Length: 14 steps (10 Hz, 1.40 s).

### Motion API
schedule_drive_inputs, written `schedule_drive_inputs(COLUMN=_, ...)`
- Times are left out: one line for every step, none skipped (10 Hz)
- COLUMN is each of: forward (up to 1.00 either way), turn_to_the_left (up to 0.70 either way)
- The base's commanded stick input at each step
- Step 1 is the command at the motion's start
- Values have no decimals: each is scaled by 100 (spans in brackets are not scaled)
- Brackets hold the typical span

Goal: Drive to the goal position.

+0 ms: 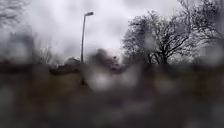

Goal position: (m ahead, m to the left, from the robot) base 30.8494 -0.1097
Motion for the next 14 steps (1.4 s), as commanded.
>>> schedule_drive_inputs(forward=100, turn_to_the_left=0)
schedule_drive_inputs(forward=100, turn_to_the_left=0)
schedule_drive_inputs(forward=100, turn_to_the_left=0)
schedule_drive_inputs(forward=100, turn_to_the_left=0)
schedule_drive_inputs(forward=100, turn_to_the_left=0)
schedule_drive_inputs(forward=100, turn_to_the_left=0)
schedule_drive_inputs(forward=100, turn_to_the_left=0)
schedule_drive_inputs(forward=100, turn_to_the_left=0)
schedule_drive_inputs(forward=100, turn_to_the_left=0)
schedule_drive_inputs(forward=100, turn_to_the_left=0)
schedule_drive_inputs(forward=100, turn_to_the_left=0)
schedule_drive_inputs(forward=100, turn_to_the_left=0)
schedule_drive_inputs(forward=100, turn_to_the_left=0)
schedule_drive_inputs(forward=100, turn_to_the_left=0)
